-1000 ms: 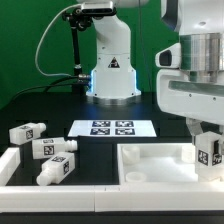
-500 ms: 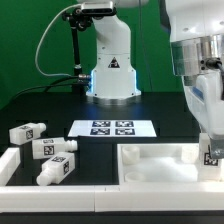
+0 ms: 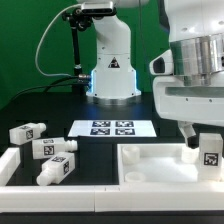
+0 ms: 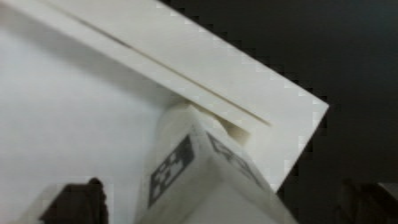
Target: Assemble one leg
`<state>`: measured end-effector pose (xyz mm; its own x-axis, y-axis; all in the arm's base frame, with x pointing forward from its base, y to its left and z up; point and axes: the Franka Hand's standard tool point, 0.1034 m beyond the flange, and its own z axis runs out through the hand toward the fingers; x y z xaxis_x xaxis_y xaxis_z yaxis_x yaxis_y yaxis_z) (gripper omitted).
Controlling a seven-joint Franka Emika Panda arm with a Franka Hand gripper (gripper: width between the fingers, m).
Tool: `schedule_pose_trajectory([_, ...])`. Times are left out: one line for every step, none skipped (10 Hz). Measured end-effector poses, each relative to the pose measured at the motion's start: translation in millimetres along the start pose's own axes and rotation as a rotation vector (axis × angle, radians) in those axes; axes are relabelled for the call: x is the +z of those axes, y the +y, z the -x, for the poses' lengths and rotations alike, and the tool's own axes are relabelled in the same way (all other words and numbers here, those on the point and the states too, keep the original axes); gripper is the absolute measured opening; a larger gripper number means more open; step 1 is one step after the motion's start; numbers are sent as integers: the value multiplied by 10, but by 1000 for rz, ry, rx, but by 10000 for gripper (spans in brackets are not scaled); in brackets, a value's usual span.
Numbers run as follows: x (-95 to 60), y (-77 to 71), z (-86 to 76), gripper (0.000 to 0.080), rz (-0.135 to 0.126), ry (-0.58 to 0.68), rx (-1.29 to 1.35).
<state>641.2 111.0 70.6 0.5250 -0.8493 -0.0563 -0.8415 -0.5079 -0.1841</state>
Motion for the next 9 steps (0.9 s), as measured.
schedule_pose_trajectory([2,3,-2,648,1,0,-55])
schedule_pose_trajectory([2,4,-7,648,1,1,-140])
schedule_pose_trajectory([0,9,1,648,20,3,-273])
schedule_pose_trajectory([-27,-13,24,648,75,13,-504])
schedule_pose_trajectory([-36,-47,7,648,87,28,-686])
schedule_pose_trajectory([-29,-37,3,648,86,27,-654])
schedule_pose_trajectory([-29,-38,3,535,86,29,-632])
schedule_pose_trajectory([-28,-36,2,398,86,29,-627])
schedule_pose_trajectory([-23,-20,-3,398,88,30,-547])
